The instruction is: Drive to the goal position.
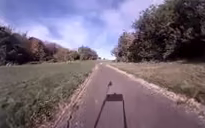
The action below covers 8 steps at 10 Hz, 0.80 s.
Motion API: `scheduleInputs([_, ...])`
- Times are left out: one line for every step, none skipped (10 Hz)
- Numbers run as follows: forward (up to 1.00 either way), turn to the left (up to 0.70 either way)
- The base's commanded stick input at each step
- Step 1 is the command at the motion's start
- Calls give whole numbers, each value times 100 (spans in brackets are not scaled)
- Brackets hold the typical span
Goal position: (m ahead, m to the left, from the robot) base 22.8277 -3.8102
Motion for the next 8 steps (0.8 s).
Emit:
scheduleInputs([70,0])
scheduleInputs([70,0])
scheduleInputs([70,0])
scheduleInputs([70,0])
scheduleInputs([70,0])
scheduleInputs([70,0])
scheduleInputs([70,0])
scheduleInputs([70,0])
